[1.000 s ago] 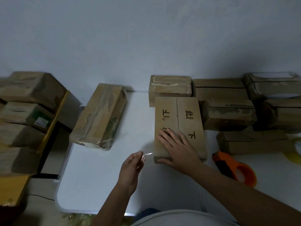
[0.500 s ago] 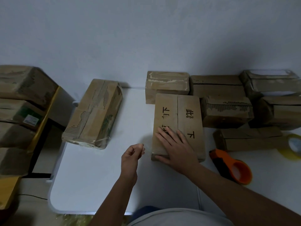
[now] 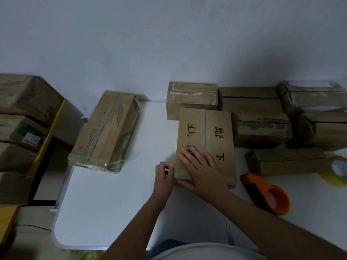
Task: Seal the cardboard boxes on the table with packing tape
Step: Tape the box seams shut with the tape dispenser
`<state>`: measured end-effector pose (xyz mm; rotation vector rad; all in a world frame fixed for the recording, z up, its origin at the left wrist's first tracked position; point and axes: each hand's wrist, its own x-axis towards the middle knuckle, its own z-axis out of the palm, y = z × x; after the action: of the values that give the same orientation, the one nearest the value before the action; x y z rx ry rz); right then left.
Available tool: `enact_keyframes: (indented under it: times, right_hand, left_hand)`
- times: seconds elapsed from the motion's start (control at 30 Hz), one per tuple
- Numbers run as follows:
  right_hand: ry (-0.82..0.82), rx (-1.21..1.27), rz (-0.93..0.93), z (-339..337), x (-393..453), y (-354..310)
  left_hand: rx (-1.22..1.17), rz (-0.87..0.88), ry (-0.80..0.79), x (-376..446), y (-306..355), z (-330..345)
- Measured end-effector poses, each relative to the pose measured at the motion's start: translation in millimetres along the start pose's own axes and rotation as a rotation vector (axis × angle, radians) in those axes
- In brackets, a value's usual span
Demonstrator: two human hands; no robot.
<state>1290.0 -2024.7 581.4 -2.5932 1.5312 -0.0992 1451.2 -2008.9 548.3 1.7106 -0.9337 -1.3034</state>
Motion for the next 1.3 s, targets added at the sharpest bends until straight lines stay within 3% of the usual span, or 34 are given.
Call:
enact_keyframes:
  times: [0.17, 0.33, 0.47, 0.57, 0.7, 0.83, 1.0, 1.13, 1.3]
  right_hand:
    - [-0.014, -0.003, 0.002, -1, 0, -1]
    - [-0.028, 0.001, 0.004, -4, 0, 0]
    - [-0.032, 0.012, 0.008, -2, 1, 0]
    - [-0.038, 0.005, 0.006, 1, 1, -1]
    - [-0.035, 0.004, 0.005, 1, 2, -1]
    - [-0.057, -0.004, -0.001, -1, 2, -2]
    - [-0.102, -0.01, -0.004, -6, 2, 0]
    - [-0.103, -0.024, -0.015, -6, 2, 1]
    - [-0.139, -0.015, -0.056, -10, 5, 5]
  left_hand:
    - [0.084, 0.017, -0.095, 13, 5, -1]
    - [0.398, 0.059, -0.075, 26, 11, -5]
    - [0.219, -0.048, 0.065, 3, 16, -24]
    - [0.056, -0.063, -0.059, -22, 25, -22]
    - [0.205, 0.045, -0.133, -37, 29, -6]
    - [0.306, 0.065, -0.34, -35, 25, -19]
    - [0.473, 0.278, -0.535, -5, 26, -58]
    - [0.729, 0.402, -0.535, 18, 28, -65]
    - [0.753, 0.414, -0.495, 14, 21, -64]
